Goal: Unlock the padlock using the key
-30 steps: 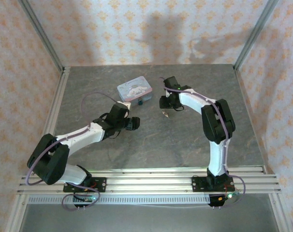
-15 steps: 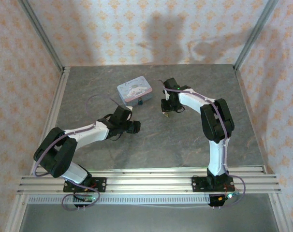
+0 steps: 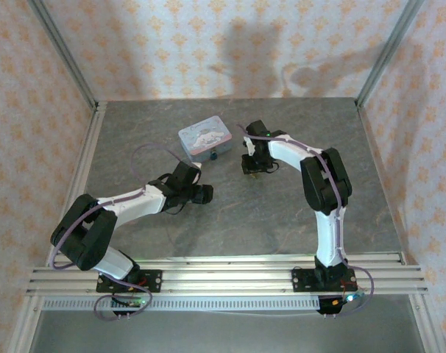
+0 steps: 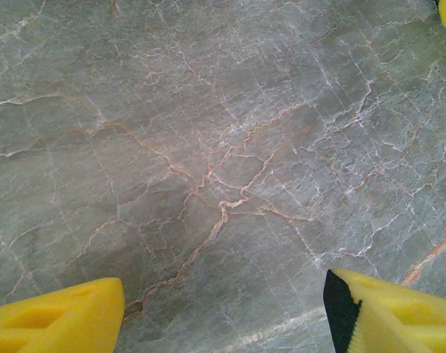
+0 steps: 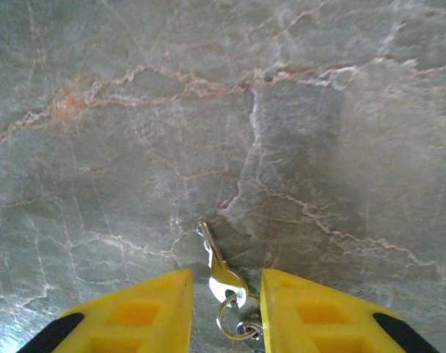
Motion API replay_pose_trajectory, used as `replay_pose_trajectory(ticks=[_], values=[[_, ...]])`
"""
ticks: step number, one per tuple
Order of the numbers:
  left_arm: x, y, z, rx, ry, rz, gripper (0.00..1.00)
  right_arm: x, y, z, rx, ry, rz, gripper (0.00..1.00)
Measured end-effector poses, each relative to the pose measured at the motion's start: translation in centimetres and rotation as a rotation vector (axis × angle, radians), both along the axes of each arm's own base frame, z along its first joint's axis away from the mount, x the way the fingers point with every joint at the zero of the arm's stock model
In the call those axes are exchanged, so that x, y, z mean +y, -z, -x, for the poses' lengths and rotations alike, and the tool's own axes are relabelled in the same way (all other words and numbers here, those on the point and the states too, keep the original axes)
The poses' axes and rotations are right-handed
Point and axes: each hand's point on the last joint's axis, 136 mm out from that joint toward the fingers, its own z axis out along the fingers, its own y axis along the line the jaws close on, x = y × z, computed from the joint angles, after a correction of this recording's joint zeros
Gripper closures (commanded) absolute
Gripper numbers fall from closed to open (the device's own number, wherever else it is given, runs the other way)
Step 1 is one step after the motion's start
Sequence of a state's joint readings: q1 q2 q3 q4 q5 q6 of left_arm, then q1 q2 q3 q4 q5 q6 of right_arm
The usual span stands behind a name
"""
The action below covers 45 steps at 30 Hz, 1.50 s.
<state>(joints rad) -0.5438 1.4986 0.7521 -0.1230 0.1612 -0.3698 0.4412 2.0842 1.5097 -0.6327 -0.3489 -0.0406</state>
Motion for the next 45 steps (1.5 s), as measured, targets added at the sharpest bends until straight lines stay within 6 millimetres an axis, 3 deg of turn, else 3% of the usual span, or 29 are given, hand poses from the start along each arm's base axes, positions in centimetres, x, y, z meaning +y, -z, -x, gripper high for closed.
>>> replay_pose_trajectory(ticks=[13, 21, 29, 32, 41, 45], values=[[0.1, 0.0, 0.0, 0.001, -0.002, -0.003, 0.27, 0.4, 0.1, 0.6, -0.002, -0.047, 0.044, 0.73], [0.1, -0.3, 0.4, 0.001, 0.001, -0.008, 0.27, 0.2, 0.2, 0.6, -0.008, -0.055, 0.069, 0.81], [0.3, -0.9, 0.4, -0.014, -0.004, -0.005, 0.26, 0.2, 0.1, 0.6, -0.012, -0.059, 0.068, 0.99], [0.5, -1.2, 0.5, -0.017, -0.013, -0.006, 0.25, 0.2, 0.0, 0.6, -0.014, -0.064, 0.067, 1.0], [1.8, -3.8, 0.7, -0.078, -0.054, -0.018, 0.19, 0.8, -0.3, 2.7, -0.016, -0.081, -0.011, 1.0], [2.2, -5.8, 1.3, -0.107, -0.039, -0.017, 0.19, 2.0, -2.3, 3.9, -0.056, -0.074, -0.136, 1.0]])
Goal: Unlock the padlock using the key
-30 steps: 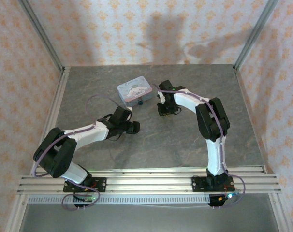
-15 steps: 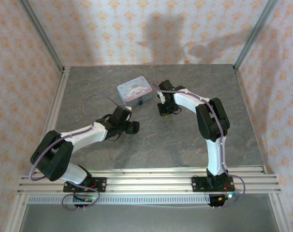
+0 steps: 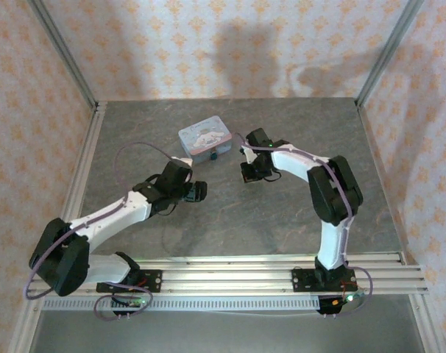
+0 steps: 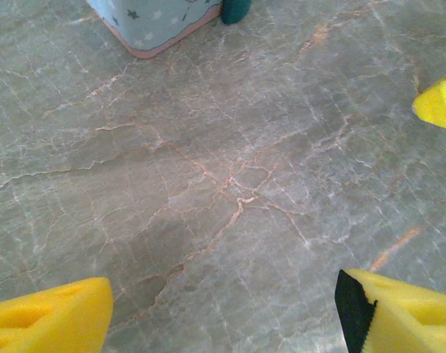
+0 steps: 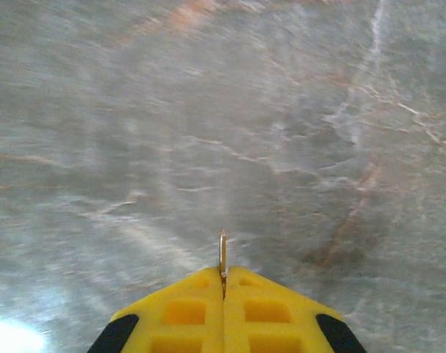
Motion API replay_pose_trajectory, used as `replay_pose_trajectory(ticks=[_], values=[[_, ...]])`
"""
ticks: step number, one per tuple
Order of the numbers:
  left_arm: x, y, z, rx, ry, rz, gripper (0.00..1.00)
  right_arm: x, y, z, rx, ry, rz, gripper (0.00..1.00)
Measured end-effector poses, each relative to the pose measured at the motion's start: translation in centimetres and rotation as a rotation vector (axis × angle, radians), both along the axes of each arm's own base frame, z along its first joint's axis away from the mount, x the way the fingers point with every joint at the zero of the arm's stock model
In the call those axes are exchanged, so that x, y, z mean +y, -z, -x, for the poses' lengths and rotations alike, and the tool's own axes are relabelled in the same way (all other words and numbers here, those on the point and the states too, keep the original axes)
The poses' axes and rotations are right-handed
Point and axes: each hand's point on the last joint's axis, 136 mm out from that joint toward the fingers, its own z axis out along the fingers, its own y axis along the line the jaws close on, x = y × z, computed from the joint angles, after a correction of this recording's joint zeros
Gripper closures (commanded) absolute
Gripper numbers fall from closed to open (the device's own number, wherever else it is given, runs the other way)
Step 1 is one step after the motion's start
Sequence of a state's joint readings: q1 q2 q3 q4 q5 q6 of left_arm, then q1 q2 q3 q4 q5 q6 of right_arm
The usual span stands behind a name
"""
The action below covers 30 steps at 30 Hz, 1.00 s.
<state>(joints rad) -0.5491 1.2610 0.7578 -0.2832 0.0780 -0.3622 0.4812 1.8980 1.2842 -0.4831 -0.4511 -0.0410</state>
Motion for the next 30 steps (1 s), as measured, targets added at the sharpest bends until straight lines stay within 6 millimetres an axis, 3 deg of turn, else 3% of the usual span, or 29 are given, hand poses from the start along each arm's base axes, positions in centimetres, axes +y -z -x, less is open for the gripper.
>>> replay_pose_trajectory(ticks=[10, 15, 21, 30], values=[[0.5, -6.3, 1.0, -0.059, 0.074, 0.256, 0.24, 3.7, -11.0, 2.1, -0.202, -0.024, -0.462, 1.0], [-1.5, -8.5, 1.8, -0.055, 0.184, 0.382, 0.3, 5.5, -14.8, 4.4, -0.25, -0.097, -0.588, 1.0], [-3.8, -11.7, 1.5, -0.1, 0.276, 0.521, 0.33, 8.3, -17.4, 7.6, -0.25, -0.205, -0.677, 1.0], [-5.4, -13.6, 1.2, -0.122, 0.357, 0.636, 0.47, 10.4, -18.3, 10.4, -0.184, -0.299, -0.742, 1.0]])
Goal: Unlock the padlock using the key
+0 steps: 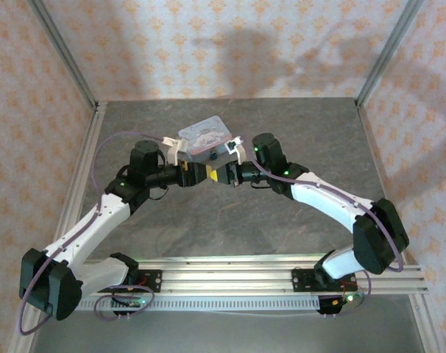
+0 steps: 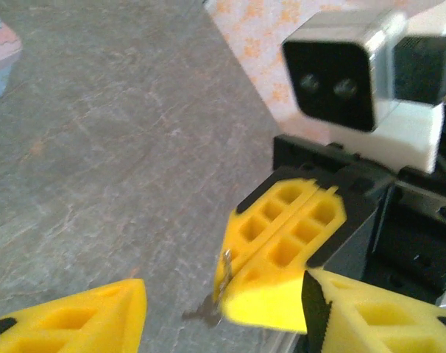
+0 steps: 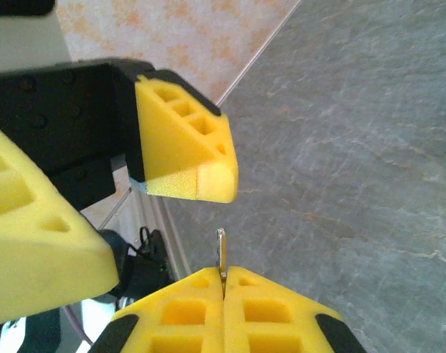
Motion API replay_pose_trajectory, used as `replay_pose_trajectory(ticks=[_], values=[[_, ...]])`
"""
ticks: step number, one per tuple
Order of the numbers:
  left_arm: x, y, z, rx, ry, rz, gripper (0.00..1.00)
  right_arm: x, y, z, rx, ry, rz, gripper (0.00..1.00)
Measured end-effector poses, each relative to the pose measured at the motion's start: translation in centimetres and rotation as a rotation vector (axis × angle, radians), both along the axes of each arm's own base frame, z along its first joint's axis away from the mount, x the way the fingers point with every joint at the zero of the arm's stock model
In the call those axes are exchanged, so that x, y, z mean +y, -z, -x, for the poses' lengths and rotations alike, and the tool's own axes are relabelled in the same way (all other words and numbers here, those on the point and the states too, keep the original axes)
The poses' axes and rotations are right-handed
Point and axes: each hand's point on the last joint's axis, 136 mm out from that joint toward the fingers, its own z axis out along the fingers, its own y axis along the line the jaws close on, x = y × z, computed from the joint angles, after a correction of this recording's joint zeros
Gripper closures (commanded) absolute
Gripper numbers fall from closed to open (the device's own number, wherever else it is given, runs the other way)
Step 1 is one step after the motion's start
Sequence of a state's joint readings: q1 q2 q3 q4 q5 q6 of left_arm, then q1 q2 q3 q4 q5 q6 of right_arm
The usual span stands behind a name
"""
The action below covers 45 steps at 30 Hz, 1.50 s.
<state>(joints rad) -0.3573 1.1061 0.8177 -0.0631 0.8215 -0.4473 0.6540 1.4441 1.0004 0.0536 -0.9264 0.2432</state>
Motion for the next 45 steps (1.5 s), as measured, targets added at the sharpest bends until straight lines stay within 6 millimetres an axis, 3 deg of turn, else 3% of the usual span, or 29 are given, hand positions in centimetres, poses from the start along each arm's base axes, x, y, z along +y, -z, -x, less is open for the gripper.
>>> replay_pose_trajectory(ticks=[6, 23, 27, 32, 36, 37, 40, 42, 45], values=[[-0.2, -0.5, 0.4, -0.009, 0.04, 0.025, 0.64, 0.6, -0.5, 0.8, 0.014, -0.052, -0.019, 1.0], [-0.2, -0.2, 0.7, 0.006, 0.102, 0.043, 0.73, 0.9, -1.3, 1.4, 0.042, -0.1, -0.02, 1.0], [-0.3, -0.3, 0.9, 0.003, 0.116, 0.046, 0.81, 1.2, -1.2, 1.6, 0.05, -0.112, -0.011, 1.0], [-0.2, -0.2, 1.0, -0.001, 0.123, 0.04, 1.0, 1.4, -0.9, 1.7, 0.058, -0.12, -0.003, 1.0], [-0.1, 0.0, 0.9, 0.004, 0.118, 0.03, 1.0, 1.4, -0.8, 1.5, 0.054, -0.117, 0.003, 1.0], [-0.1, 0.1, 0.9, 0.009, 0.117, 0.027, 1.0, 1.4, -0.7, 1.5, 0.052, -0.113, 0.007, 0.95], [0.0, 0.1, 1.0, 0.007, 0.121, 0.009, 1.0, 1.5, -0.5, 1.3, 0.04, -0.099, 0.019, 0.63], [0.1, 0.1, 1.1, 0.001, 0.127, -0.007, 1.0, 1.3, -0.1, 1.0, 0.031, -0.079, 0.04, 0.55], [0.4, -0.1, 1.2, -0.014, 0.131, -0.052, 1.0, 0.8, 0.1, 0.8, 0.021, -0.05, 0.068, 0.54]])
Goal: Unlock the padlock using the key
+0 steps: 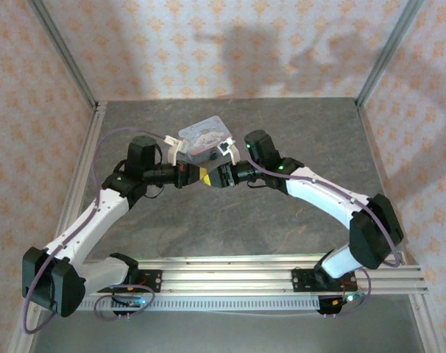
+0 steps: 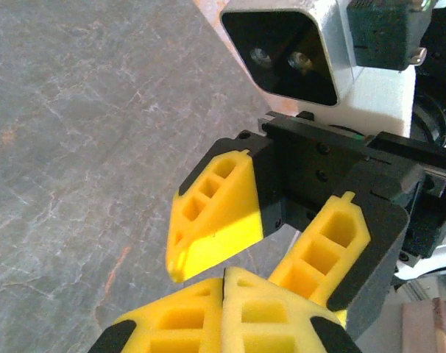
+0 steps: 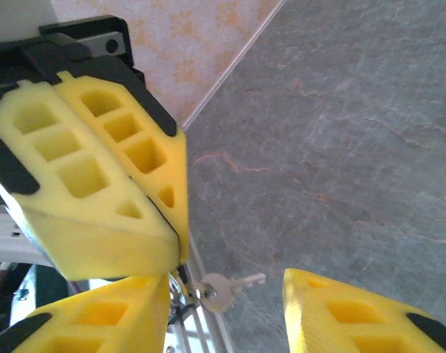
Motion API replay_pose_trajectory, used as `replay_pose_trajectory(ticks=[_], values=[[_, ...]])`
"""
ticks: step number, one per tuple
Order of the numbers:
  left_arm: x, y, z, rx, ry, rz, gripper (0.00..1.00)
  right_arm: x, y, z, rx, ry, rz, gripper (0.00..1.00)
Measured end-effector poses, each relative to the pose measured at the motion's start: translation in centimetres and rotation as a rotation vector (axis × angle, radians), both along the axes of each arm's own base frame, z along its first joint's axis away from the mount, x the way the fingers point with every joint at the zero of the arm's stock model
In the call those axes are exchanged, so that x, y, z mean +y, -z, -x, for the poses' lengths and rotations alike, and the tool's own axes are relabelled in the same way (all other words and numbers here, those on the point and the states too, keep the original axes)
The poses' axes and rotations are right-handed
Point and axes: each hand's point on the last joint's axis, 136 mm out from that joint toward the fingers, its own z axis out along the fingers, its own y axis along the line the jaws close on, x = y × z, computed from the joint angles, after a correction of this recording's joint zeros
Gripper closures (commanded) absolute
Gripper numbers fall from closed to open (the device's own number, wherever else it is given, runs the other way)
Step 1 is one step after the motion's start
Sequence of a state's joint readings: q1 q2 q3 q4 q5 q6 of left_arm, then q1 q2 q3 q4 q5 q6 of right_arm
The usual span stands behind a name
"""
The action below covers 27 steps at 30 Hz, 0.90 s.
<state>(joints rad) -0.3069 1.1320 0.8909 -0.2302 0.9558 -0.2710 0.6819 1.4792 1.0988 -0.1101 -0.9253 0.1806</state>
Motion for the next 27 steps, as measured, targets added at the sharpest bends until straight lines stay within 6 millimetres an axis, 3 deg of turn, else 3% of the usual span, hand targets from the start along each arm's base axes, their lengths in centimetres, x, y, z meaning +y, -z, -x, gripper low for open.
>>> replay_pose_trajectory(ticks=[9, 15, 21, 27], values=[[0.7, -1.2, 0.7, -0.066, 0.043, -0.104, 1.0, -1.6, -4.0, 1.4, -0.087, 0.01, -0.04, 0.53], [0.4, -1.9, 1.3, -0.076, 0.078, -0.097, 1.0, -1.1, -3.7, 1.7, -0.049, -0.006, -0.076, 0.53], [-0.1, -2.7, 1.9, -0.075, 0.118, -0.06, 1.0, -0.2, -3.1, 1.9, -0.011, -0.023, -0.109, 0.71], [-0.4, -2.8, 2.2, -0.053, 0.138, -0.034, 1.0, 0.3, -3.7, 2.4, -0.02, -0.044, -0.139, 0.71]])
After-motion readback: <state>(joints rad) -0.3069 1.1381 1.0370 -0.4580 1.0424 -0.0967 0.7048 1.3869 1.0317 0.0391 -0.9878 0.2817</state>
